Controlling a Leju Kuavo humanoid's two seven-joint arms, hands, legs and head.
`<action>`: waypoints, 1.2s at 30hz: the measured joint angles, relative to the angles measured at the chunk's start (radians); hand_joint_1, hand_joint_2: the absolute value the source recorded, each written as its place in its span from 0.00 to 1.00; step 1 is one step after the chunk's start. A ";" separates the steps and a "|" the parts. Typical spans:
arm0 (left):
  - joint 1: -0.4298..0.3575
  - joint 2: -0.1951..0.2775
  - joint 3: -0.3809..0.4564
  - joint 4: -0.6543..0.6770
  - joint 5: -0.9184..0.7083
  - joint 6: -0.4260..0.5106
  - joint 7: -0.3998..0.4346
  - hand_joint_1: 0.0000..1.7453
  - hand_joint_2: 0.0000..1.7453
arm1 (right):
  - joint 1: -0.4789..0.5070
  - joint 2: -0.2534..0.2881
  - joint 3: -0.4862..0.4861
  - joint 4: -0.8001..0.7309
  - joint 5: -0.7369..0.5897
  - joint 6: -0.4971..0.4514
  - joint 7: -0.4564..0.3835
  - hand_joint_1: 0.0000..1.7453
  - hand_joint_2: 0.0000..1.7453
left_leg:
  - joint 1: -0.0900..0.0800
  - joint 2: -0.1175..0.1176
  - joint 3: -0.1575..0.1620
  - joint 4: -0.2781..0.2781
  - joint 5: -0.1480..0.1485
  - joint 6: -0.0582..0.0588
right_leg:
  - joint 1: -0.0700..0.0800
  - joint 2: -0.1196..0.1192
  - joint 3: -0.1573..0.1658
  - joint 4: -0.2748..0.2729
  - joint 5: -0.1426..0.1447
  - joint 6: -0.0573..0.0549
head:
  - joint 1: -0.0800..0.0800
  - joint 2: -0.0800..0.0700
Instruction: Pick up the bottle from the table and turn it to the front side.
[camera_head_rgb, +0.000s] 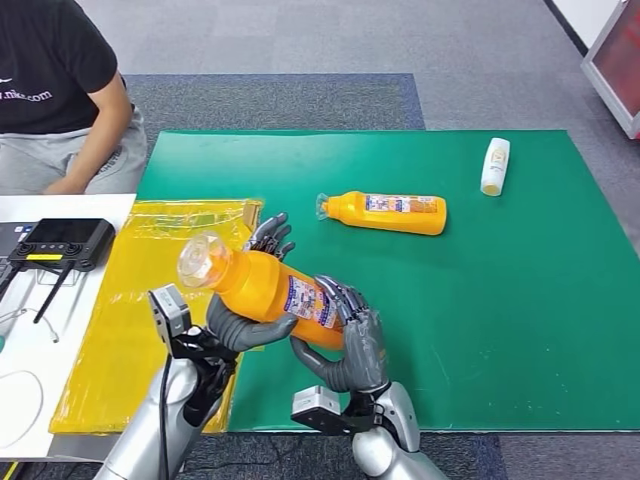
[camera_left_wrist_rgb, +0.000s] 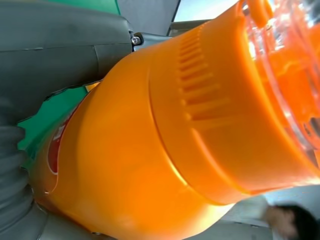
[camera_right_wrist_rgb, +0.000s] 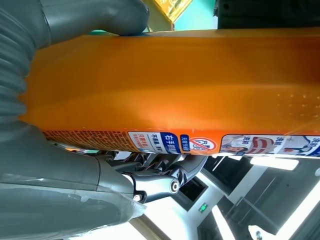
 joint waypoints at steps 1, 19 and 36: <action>-0.001 0.001 -0.001 0.002 -0.003 0.000 -0.001 1.00 1.00 | 0.000 0.000 0.000 0.001 -0.002 0.001 0.000 1.00 1.00 | 0.000 0.000 0.000 0.000 0.000 0.000 | 0.000 0.000 0.000 0.000 0.000 0.000 | 0.000 0.000; 0.017 0.019 -0.016 0.002 -0.124 0.085 -0.042 1.00 1.00 | 0.019 0.004 -0.009 0.021 -0.102 0.041 -0.010 0.00 1.00 | 0.000 0.000 -0.001 0.000 0.000 0.000 | 0.000 0.000 -0.001 0.000 0.000 0.000 | 0.000 0.000; 0.084 0.154 0.092 -0.064 -0.513 0.292 -0.014 1.00 1.00 | 0.040 0.023 -0.078 0.020 -0.167 0.045 -0.012 0.00 1.00 | 0.001 0.000 -0.002 0.000 0.000 -0.001 | 0.001 0.000 -0.002 0.000 0.000 0.000 | 0.000 0.000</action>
